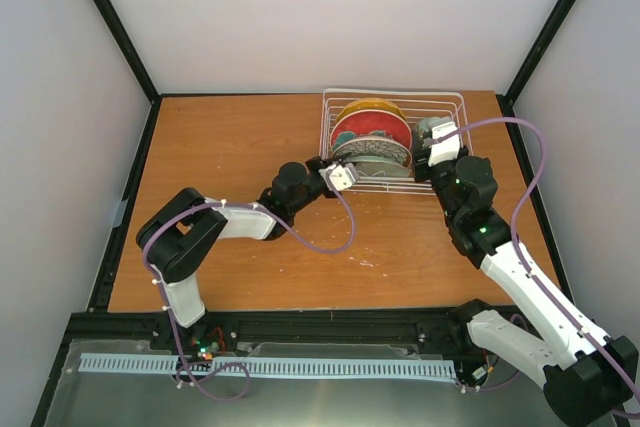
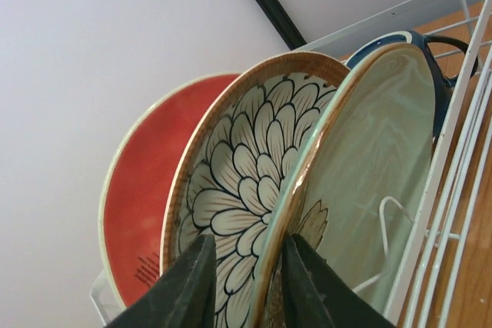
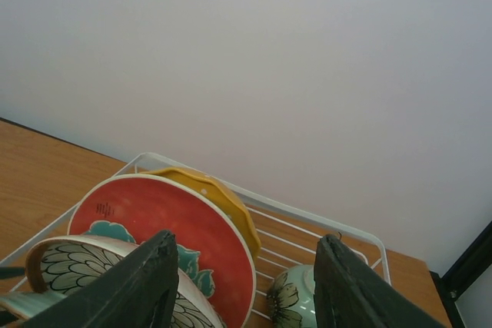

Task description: Load the mixed dishes into the dish rack

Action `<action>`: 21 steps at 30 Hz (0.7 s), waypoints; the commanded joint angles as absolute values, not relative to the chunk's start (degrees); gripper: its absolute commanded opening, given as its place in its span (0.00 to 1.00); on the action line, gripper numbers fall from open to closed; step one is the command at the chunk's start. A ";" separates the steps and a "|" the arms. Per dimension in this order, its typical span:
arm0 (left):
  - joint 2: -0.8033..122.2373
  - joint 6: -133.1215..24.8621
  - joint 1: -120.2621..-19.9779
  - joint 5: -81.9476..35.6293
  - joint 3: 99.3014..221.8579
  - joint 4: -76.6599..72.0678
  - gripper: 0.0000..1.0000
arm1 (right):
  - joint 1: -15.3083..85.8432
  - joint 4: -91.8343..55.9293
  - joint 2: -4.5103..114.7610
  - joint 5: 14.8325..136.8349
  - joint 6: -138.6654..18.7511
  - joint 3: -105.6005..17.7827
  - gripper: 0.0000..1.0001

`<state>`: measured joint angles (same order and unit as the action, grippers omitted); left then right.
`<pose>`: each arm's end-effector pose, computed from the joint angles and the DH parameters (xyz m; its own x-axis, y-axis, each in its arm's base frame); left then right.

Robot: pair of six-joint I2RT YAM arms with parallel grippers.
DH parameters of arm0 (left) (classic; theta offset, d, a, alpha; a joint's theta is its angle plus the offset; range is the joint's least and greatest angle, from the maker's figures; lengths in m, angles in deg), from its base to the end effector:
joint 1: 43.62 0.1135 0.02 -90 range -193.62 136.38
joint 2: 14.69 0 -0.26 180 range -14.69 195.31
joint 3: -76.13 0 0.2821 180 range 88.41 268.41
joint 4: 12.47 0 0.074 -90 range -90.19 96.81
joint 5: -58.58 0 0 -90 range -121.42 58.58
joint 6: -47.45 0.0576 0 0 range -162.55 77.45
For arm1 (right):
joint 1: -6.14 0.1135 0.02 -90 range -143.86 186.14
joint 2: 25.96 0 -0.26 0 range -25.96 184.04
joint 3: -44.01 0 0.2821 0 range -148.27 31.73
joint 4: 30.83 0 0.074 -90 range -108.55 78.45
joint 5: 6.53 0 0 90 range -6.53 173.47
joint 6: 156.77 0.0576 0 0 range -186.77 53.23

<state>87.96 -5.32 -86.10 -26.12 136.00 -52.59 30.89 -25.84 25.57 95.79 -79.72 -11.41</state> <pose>0.3026 -0.2843 0.1695 0.4208 0.4316 -0.7979 0.6103 0.5161 0.6010 0.2503 0.1019 0.3337 0.0313 -0.2267 -0.9735 -0.2137 0.9499 -0.2281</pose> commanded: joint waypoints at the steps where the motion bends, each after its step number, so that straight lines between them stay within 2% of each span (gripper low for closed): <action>1: 88.34 -7.18 -86.32 -25.68 138.92 -56.46 0.31 | 30.78 -26.38 25.21 96.85 -79.36 -10.76 0.50; 5: 87.85 -8.12 -86.32 -27.22 139.31 -56.17 0.49 | 30.77 -26.51 25.67 96.60 -79.21 -10.79 0.50; 10: 86.39 -8.99 -86.32 -28.82 139.00 -56.11 0.65 | 30.76 -26.76 26.16 96.28 -78.99 -10.76 0.51; 12: 85.73 -9.32 -86.25 -29.29 138.81 -55.90 0.79 | 30.75 -26.87 26.25 96.18 -78.86 -10.72 0.50; 21: 80.08 -13.23 -86.26 -31.33 135.95 -53.77 0.96 | 30.73 -27.06 26.21 95.78 -78.37 -10.56 0.51</action>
<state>85.36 -9.84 -86.12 -30.03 136.55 -52.16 30.89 -25.66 26.45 95.99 -79.24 -11.17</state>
